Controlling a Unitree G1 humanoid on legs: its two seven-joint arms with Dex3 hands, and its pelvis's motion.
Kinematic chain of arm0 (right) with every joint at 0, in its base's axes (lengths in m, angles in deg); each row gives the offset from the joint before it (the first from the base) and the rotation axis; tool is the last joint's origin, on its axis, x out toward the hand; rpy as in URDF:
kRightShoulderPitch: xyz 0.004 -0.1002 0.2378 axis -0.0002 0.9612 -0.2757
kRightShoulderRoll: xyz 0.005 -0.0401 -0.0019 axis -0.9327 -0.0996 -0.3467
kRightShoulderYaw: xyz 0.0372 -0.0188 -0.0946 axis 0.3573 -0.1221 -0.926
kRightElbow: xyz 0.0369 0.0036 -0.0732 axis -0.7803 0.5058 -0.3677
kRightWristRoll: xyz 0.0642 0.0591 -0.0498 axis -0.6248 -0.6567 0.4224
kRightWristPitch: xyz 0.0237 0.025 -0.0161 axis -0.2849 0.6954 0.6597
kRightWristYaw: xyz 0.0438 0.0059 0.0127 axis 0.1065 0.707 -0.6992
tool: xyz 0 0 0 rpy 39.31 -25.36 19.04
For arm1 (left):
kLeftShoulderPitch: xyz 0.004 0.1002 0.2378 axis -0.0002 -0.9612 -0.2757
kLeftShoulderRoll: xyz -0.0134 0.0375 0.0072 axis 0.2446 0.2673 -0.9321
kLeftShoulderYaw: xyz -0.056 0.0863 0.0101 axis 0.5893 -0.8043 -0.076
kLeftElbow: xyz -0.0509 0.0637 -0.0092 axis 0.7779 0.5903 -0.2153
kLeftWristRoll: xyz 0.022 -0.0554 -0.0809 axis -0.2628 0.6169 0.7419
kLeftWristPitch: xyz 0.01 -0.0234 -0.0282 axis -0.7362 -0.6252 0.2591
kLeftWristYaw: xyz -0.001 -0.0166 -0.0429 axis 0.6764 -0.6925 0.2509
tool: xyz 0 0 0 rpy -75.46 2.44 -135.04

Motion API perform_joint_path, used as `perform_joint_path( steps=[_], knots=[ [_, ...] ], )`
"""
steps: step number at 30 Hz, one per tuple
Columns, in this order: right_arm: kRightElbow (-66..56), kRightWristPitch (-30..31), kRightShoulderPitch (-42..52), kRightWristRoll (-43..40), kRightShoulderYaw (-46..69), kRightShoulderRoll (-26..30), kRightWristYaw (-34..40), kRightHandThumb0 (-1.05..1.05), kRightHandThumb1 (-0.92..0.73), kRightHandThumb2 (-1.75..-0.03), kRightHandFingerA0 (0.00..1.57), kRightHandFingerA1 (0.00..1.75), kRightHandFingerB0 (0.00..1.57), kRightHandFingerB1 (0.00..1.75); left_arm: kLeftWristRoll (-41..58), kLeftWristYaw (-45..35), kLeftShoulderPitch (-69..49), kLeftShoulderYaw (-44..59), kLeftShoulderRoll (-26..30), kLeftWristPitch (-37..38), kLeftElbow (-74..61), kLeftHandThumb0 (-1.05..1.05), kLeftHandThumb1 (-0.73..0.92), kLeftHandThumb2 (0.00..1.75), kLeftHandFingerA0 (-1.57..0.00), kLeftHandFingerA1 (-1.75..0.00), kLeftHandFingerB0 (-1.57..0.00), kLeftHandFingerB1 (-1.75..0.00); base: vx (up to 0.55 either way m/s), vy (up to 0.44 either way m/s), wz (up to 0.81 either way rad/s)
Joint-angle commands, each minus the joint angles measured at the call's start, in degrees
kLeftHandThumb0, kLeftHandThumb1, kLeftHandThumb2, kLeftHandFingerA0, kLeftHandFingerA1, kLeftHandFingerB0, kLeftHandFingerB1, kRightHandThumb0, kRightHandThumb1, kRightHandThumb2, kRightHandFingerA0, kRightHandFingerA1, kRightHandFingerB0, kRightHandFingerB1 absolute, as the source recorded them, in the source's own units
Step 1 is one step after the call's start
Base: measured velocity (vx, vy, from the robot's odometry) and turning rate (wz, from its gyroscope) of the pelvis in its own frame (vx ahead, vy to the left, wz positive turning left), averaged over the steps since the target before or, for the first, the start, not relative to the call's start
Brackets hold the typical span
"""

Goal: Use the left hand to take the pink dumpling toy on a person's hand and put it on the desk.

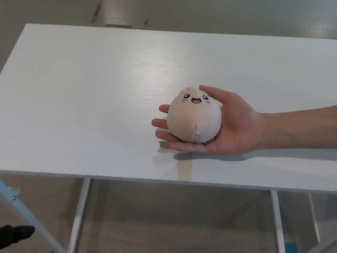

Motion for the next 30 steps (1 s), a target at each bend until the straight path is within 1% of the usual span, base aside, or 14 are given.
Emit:
perform_joint_path(
  steps=[1,3,6,7,12,13,16,19,21,22,25,27,29,30],
  knots=[
    [0.23,0.64,0.42,0.72,-0.87,1.05,-0.73,-0.20,-0.69,-0.60,0.73,0.48,0.54,0.42,21.78,-17.01,-28.67,9.17,1.58,5.85,-41.03,-0.47,0.41,0.69,-0.55,-0.53,-0.39,-0.44,0.00,0.000,0.00],
    [0.28,0.71,0.36,0.74,-0.90,1.08,-0.77,-0.20,-0.69,-0.60,0.73,0.48,0.54,0.42,27.16,-20.65,-31.64,10.70,1.26,6.21,-45.96,-0.47,0.41,0.69,-0.57,-0.54,-0.40,-0.45,0.00,0.000,0.00],
    [0.30,0.75,0.35,0.82,-1.01,1.08,-0.74,-0.20,-0.69,-0.60,0.73,0.48,0.54,0.42,30.02,-22.12,-33.61,11.77,1.05,5.03,-50.01,-0.47,0.41,0.70,-0.59,-0.55,-0.40,-0.45,0.00,0.000,0.00],
    [0.33,0.89,0.31,0.77,-0.97,1.11,-0.76,-0.20,-0.69,-0.60,0.73,0.48,0.54,0.42,33.04,-24.03,-34.77,12.77,1.31,4.54,-52.77,-0.46,0.40,0.69,-0.62,-0.57,-0.44,-0.46,0.00,0.000,0.00],
    [0.44,1.44,-0.26,0.93,-1.18,0.93,-0.61,-0.20,-0.69,-0.60,0.73,0.48,0.54,0.42,49.92,-33.49,-40.61,21.20,3.66,-0.49,-67.43,-0.49,0.38,0.68,-0.65,-0.59,-0.48,-0.48,0.00,0.000,0.00],
    [0.43,1.54,-0.78,0.90,-1.17,0.99,-0.65,-0.20,-0.69,-0.60,0.73,0.48,0.54,0.42,55.56,-35.85,-39.95,25.02,4.89,-1.23,-71.59,-0.43,0.44,0.54,-0.70,-0.53,-0.53,-0.40,0.00,0.000,0.00],
    [0.41,1.41,-0.50,0.86,-1.21,0.73,-0.87,-0.21,-0.69,-0.60,0.73,0.48,0.54,0.42,62.65,-37.81,-39.52,30.96,5.91,-2.01,-76.38,-0.42,0.44,0.53,-0.70,-0.55,-0.53,-0.41,0.00,0.000,0.00],
    [0.45,1.55,-0.63,0.54,-0.94,0.70,-1.18,-0.21,-0.69,-0.60,0.72,0.47,0.56,0.42,66.43,-33.54,-36.90,35.87,7.26,-1.18,-80.76,-0.40,0.41,0.52,-0.70,-0.55,-0.53,-0.42,0.00,0.000,0.00],
    [0.43,1.66,-0.85,0.26,-0.72,0.60,-1.48,-0.21,-0.70,-0.60,0.71,0.47,0.56,0.42,65.86,-27.26,-34.15,39.10,8.93,-0.67,-83.01,-0.36,0.41,0.52,-0.68,-0.54,-0.50,-0.41,0.00,0.000,0.00],
    [0.44,1.65,-0.73,0.32,-0.80,0.58,-1.63,-0.21,-0.70,-0.60,0.71,0.47,0.55,0.42,65.13,-24.99,-32.48,39.94,9.91,-0.63,-83.28,-0.41,0.36,0.63,-0.63,-0.58,-0.44,-0.47,0.00,0.000,0.00],
    [0.48,1.59,-0.08,0.56,-1.09,0.58,-1.90,-0.21,-0.70,-0.60,0.71,0.47,0.55,0.42,64.00,-21.52,-28.81,41.49,11.99,-1.21,-83.65,-0.40,0.36,0.63,-0.60,-0.57,-0.41,-0.45,0.00,0.000,0.00],
    [0.59,1.92,-0.18,0.78,-1.33,0.80,-2.25,-0.21,-0.70,-0.60,0.70,0.47,0.55,0.42,58.04,-15.82,-17.54,39.75,18.15,-2.40,-82.10,-0.39,0.36,0.62,-0.52,-0.51,-0.36,-0.41,0.00,0.000,0.00],
    [0.59,2.04,-0.79,0.59,-1.20,0.88,-2.34,-0.21,-0.70,-0.60,0.70,0.47,0.54,0.42,55.14,-14.10,-12.20,37.80,20.96,-3.91,-81.25,-0.40,0.36,0.62,-0.50,-0.50,-0.34,-0.41,0.00,0.000,0.00],
    [0.57,1.98,-0.83,0.55,-1.17,0.92,-2.43,-0.21,-0.70,-0.60,0.70,0.47,0.54,0.42,53.67,-13.68,-10.39,36.75,21.91,-4.37,-80.82,-0.33,0.42,0.53,-0.51,-0.44,-0.37,-0.34,0.00,0.000,0.00]
  ],
)
